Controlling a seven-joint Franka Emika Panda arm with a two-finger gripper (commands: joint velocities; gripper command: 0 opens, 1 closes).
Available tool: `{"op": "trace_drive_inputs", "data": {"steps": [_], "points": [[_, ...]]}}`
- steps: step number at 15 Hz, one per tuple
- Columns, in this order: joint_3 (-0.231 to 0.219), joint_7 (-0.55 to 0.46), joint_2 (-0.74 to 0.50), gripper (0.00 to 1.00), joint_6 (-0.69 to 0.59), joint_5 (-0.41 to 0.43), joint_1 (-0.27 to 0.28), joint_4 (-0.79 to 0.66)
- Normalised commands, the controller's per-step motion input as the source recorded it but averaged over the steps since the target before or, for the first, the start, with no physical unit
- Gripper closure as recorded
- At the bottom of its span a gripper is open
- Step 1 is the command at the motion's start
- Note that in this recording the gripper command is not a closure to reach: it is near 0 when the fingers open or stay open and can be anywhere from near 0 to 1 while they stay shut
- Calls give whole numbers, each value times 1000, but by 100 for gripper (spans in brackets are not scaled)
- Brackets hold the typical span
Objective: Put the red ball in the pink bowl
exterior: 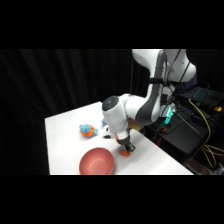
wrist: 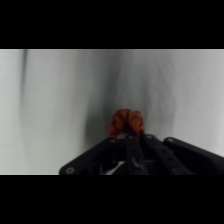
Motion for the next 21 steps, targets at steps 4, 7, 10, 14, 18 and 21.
{"op": "trace_drive_inputs", "data": {"steps": [4,7,10,14,18,21], "points": [[-91,26,-441,17,-288,-109,26,-36],[-78,37,-125,17,-442,-185,61,332],[-49,25,220,17,-420,-169,84,576],[-59,-42,484,17,-352,-140,70,748],[-66,-131,563,17,-364,-71,30,837],[-45,-124,450,17,-346,-55,34,738]]}}
